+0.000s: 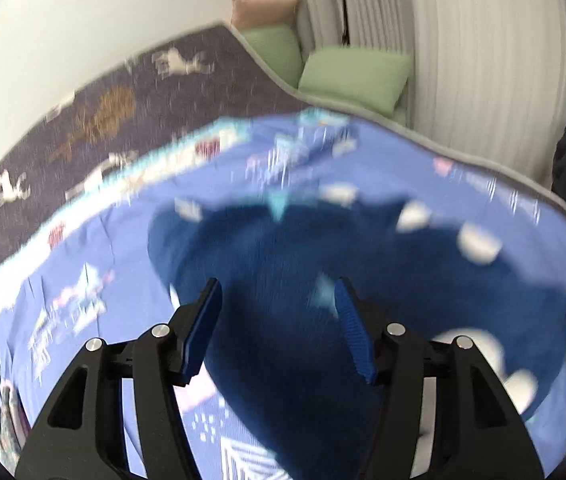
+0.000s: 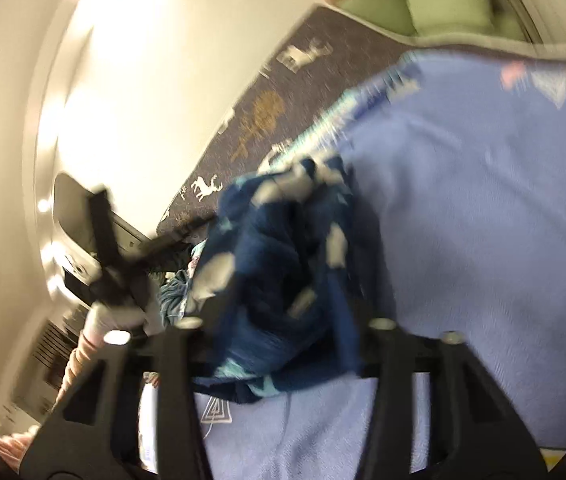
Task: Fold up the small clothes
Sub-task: 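Grasp the fleece fold with the left tool while the right tool holds it down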
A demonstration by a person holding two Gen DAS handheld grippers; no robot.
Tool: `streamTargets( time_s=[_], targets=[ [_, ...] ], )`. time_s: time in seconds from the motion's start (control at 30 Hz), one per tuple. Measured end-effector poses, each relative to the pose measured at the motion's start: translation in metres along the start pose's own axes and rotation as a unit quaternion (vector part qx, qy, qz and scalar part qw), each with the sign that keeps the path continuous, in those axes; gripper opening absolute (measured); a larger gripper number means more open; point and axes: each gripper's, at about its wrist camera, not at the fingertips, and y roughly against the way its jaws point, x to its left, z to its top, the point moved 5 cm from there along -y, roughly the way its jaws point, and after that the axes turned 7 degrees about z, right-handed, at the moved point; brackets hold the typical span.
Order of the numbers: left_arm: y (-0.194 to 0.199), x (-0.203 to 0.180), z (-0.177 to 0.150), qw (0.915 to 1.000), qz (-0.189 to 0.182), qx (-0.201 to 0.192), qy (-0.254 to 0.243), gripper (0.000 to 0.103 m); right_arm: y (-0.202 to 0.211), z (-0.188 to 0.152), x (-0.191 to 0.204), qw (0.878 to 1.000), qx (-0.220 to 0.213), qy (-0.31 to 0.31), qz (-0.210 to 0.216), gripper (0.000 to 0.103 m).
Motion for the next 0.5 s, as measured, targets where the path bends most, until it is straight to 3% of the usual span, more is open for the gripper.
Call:
streamTargets(
  time_s=[0.1,0.17,0.2,0.27,0.3,0.33,0.4,0.5],
  targets=[
    [-0.014,-0.010,-0.010,0.9997,0.016,-0.006,-0.016,0.059,-0.001,0.007,0.035,0.998,-0.007,0.063,0.024,0.030],
    [-0.022,-0.018,-0.011,0.9997,0.013,-0.002,-0.020,0.058,-0.013,0.003,0.048,0.995,0.010,0.085,0.045,0.030],
    [-0.028,-0.021,-0.010,0.9996,0.014,0.001,-0.025,0.058,-0.019,-0.003,0.047,0.995,0.024,0.085,0.037,0.030],
    [-0.040,-0.023,-0.010,0.9994,0.013,0.009,-0.031,0.059,-0.038,-0.010,0.027,0.995,0.051,0.076,-0.024,0.024],
    [-0.044,-0.023,-0.010,0.9995,0.006,0.012,-0.029,0.060,-0.051,-0.019,0.004,0.992,0.072,0.070,-0.079,0.006],
    [-0.046,-0.023,-0.013,0.9995,0.002,0.012,-0.028,0.060,-0.057,-0.027,-0.011,0.990,0.079,0.066,-0.098,0.004],
    [-0.048,-0.025,-0.016,0.9996,0.004,0.010,-0.028,0.060,-0.054,-0.034,-0.021,0.993,0.067,0.054,-0.082,0.003],
    [-0.047,-0.025,-0.016,0.9996,0.004,0.006,-0.027,0.060,-0.053,-0.033,-0.010,0.986,0.083,0.087,-0.113,0.003]
  ],
)
